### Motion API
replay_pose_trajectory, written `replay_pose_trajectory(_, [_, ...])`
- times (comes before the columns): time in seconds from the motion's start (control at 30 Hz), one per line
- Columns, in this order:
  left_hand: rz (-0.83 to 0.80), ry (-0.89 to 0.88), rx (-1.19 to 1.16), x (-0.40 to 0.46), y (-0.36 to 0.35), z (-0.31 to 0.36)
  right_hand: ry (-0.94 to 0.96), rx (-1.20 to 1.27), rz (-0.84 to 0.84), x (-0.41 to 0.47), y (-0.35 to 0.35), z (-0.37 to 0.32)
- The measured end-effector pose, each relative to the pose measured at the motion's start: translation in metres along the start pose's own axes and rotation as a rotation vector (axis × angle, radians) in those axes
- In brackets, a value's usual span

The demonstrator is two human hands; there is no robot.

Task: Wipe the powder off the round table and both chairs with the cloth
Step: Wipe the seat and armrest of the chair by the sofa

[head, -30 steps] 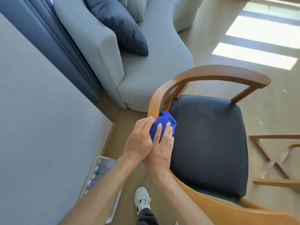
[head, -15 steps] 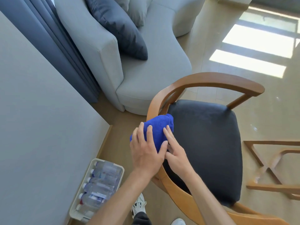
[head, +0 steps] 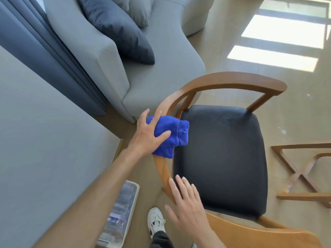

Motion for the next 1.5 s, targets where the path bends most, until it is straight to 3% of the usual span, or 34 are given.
replay_pose_trajectory(0.07, [-0.023,-0.021,0.089,0.013,0.010,0.004,0.036,-0.101,-0.090,-0.006,-0.008,0.003])
replay_pose_trajectory(0.2, [0.203,0.106,0.433,-0.003,0.006,0.028,0.057,-0.127,-0.135,-0.003,-0.008,0.006])
replay_pose_trajectory(0.33, [0.134,0.244,0.396,-0.005,-0.017,0.034,0.109,-0.139,-0.171,-0.003,-0.008,0.011])
replay_pose_trajectory(0.43, [0.133,0.216,0.390,0.003,-0.020,0.031,0.044,-0.069,-0.177,0.003,-0.007,0.007])
replay_pose_trajectory(0.63, [0.080,0.191,0.367,0.027,-0.013,0.031,0.063,0.056,-0.001,0.072,0.012,-0.020])
replay_pose_trajectory(1.1, [-0.107,0.091,0.335,0.110,-0.009,0.042,-0.012,0.203,-0.029,0.084,-0.002,-0.019])
replay_pose_trajectory(1.27, [-0.032,0.146,0.280,0.113,-0.005,0.037,0.098,0.170,-0.061,0.094,0.002,-0.014])
replay_pose_trajectory(1.4, [-0.127,0.302,0.287,0.107,-0.007,0.034,0.224,0.225,0.048,0.135,0.031,-0.006])
replay_pose_trajectory(1.5, [-0.164,0.303,0.253,0.119,-0.008,0.039,0.305,0.223,0.153,0.173,0.062,0.013])
Point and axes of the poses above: each hand's wrist, its own x-axis towards the middle knuckle, its own y-axis out of the back of the hand, z = x × y, the point moved 5 cm from there along x, towards the middle knuckle, and after that the axes turned 6 degrees about x, right-handed, at the moved point
